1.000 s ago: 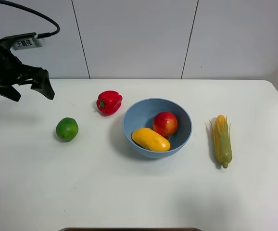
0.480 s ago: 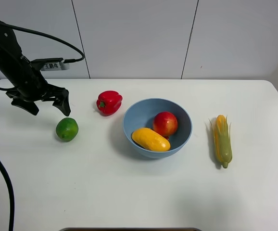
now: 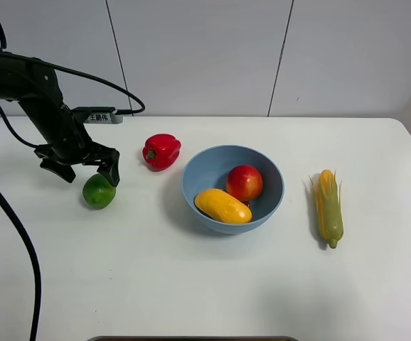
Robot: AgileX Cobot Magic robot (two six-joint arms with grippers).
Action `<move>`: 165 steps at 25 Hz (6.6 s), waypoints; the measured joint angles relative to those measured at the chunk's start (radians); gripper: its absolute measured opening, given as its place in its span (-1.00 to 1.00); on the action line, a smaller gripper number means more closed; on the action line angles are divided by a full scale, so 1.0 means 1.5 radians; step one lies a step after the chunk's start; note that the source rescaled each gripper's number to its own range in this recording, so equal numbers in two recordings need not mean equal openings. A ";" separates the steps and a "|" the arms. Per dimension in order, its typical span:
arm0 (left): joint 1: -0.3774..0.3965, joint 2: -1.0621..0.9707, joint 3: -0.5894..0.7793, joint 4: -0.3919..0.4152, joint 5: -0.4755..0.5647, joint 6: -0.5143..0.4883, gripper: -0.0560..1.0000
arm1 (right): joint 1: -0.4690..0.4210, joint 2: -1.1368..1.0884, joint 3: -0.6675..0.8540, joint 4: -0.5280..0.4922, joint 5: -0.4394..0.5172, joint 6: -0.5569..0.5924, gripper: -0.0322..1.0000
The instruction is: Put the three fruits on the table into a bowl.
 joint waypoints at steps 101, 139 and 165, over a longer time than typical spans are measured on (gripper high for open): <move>-0.207 -0.177 -0.005 -0.135 -0.102 -0.013 -0.89 | 0.000 0.000 0.000 0.000 0.000 0.000 0.58; -0.349 -0.088 -0.004 -0.052 -0.299 -0.010 0.96 | 0.000 0.000 0.000 0.000 0.000 0.000 0.58; -0.015 -0.363 -0.004 0.055 0.243 -0.010 0.96 | 0.000 0.000 0.000 0.000 0.000 0.000 0.58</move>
